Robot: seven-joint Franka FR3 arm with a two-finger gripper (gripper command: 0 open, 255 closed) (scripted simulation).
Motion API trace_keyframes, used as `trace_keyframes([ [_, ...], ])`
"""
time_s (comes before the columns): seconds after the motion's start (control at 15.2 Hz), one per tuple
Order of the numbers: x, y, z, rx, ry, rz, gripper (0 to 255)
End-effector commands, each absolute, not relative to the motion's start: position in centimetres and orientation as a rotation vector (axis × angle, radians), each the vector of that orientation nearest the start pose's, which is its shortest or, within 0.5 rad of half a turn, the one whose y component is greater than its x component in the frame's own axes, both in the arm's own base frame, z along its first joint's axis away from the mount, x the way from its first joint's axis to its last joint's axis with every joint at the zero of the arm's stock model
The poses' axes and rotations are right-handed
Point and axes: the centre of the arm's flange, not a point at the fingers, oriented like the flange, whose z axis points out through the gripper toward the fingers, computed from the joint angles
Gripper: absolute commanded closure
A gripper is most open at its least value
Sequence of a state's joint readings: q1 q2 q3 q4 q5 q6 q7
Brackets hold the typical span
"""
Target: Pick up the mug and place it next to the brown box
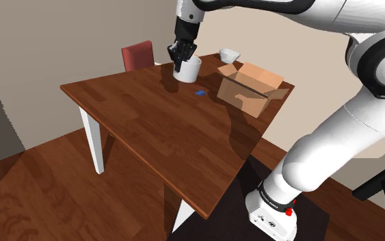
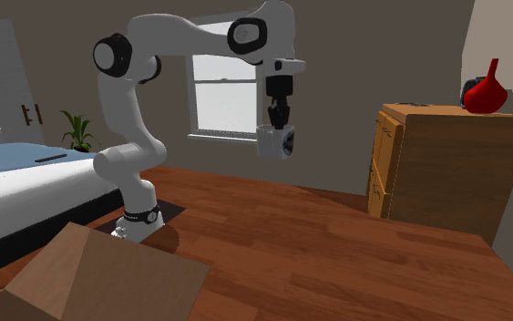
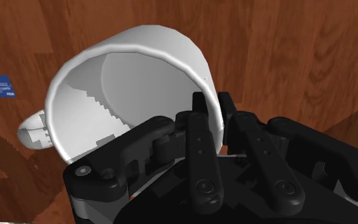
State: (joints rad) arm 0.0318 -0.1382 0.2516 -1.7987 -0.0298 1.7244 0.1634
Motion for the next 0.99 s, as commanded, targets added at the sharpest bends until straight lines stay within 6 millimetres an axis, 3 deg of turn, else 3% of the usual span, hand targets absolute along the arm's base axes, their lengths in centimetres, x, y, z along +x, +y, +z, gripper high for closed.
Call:
trace_keyframes([
  [0.0,50.2,15.1,61.3,-3.183,-0.195,-0.115,255],
  [0.07,50.2,15.1,61.7,-3.183,-0.195,-0.115,255],
  [0.92,44.8,-1.2,61.8,-3.183,-0.195,-0.115,255],
])
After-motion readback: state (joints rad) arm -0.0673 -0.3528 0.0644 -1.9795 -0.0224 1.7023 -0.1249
